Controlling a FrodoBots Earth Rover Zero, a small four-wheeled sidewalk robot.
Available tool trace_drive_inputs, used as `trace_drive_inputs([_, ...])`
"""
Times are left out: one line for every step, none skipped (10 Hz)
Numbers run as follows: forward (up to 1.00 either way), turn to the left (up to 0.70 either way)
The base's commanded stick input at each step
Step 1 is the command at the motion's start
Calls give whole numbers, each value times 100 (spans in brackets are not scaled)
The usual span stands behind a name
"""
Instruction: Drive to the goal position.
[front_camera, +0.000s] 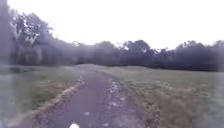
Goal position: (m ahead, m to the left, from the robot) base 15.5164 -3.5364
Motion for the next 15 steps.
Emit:
trace_drive_inputs([70, 0])
trace_drive_inputs([70, 0])
trace_drive_inputs([70, 0])
trace_drive_inputs([70, 0])
trace_drive_inputs([70, 0])
trace_drive_inputs([70, 0])
trace_drive_inputs([70, 17])
trace_drive_inputs([70, 24])
trace_drive_inputs([70, 31])
trace_drive_inputs([70, 19])
trace_drive_inputs([70, 0])
trace_drive_inputs([70, 0])
trace_drive_inputs([70, 0])
trace_drive_inputs([70, 0])
trace_drive_inputs([70, 0])
